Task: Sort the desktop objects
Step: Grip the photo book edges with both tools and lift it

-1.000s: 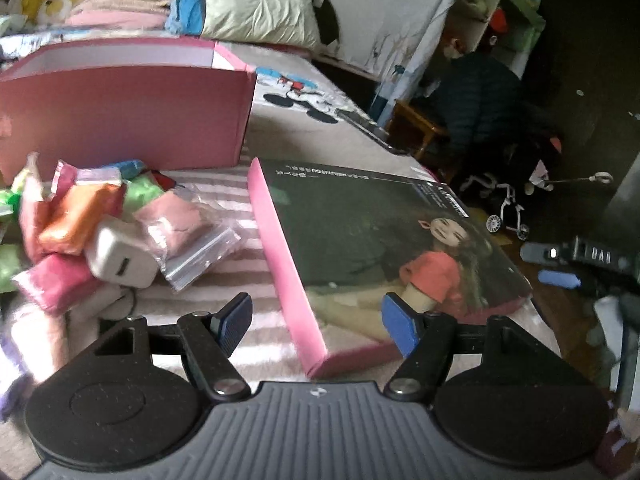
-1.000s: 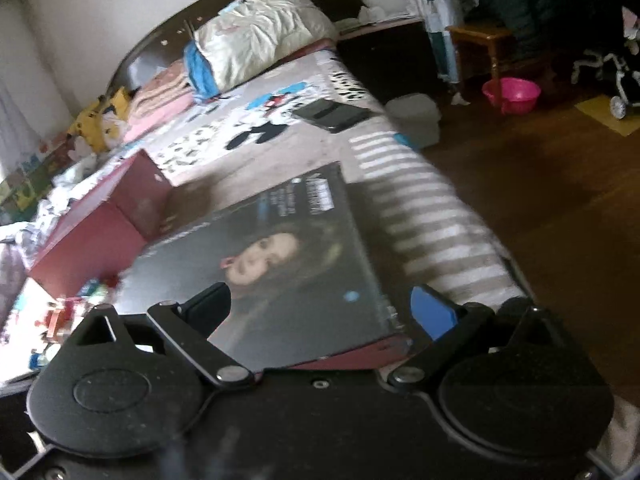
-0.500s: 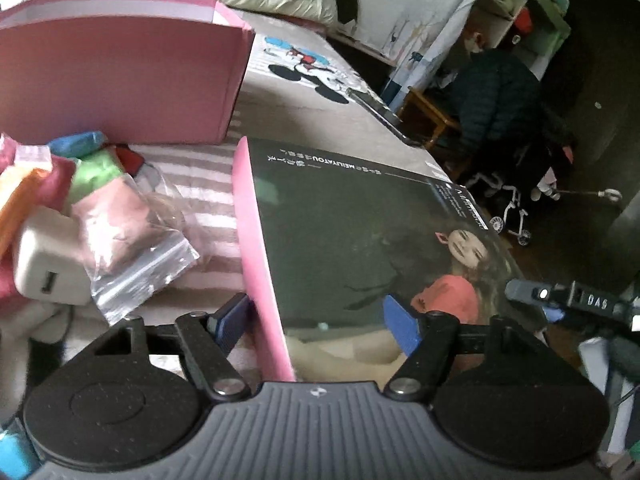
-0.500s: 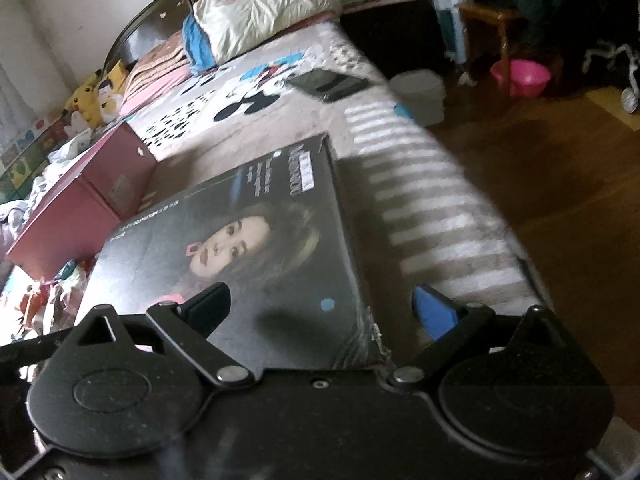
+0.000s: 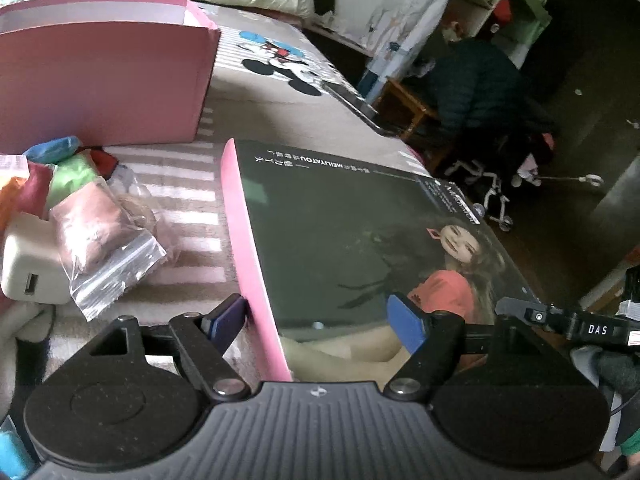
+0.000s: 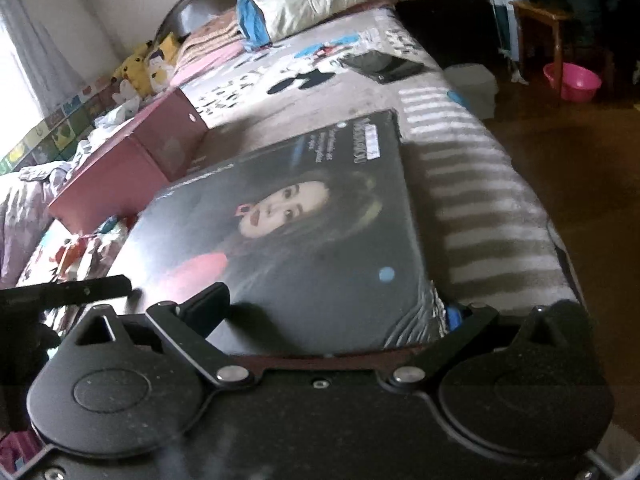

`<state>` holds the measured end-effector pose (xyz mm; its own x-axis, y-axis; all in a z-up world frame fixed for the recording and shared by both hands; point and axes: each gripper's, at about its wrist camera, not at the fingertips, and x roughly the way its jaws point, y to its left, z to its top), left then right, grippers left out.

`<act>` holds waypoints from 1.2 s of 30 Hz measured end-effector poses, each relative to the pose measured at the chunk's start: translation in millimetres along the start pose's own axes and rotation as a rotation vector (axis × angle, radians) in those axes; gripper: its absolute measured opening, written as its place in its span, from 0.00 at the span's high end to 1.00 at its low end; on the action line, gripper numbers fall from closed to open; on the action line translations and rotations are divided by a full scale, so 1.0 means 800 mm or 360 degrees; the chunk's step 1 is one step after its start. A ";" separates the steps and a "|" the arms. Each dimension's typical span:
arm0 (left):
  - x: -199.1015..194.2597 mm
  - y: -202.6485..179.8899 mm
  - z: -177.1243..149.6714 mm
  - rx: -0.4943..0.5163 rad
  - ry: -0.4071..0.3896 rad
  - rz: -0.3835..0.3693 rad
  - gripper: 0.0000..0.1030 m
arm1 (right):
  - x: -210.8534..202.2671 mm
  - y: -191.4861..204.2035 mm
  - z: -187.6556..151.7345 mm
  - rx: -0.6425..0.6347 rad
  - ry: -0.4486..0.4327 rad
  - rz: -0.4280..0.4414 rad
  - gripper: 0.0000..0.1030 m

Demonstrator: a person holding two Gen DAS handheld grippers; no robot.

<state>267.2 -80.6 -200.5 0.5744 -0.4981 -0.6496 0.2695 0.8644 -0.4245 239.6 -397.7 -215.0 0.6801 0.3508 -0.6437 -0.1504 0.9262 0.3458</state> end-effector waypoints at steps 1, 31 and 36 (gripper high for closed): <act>-0.003 -0.001 0.000 0.0007 0.0001 -0.0010 0.25 | -0.006 0.003 -0.002 -0.0011 -0.0005 -0.0007 0.02; -0.230 0.079 0.012 -0.0070 -0.0398 0.0181 0.25 | -0.027 0.213 0.052 -0.0398 -0.0092 0.0173 0.01; -0.253 0.104 0.023 -0.0087 -0.0450 0.0234 0.25 | -0.007 0.247 0.066 -0.0434 -0.0093 0.0231 0.01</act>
<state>187.7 93.5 -92.8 0.7983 -0.3225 -0.5086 0.1301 0.9169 -0.3773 244.2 -223.6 -106.8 0.6762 0.4809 -0.5581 -0.4304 0.8727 0.2304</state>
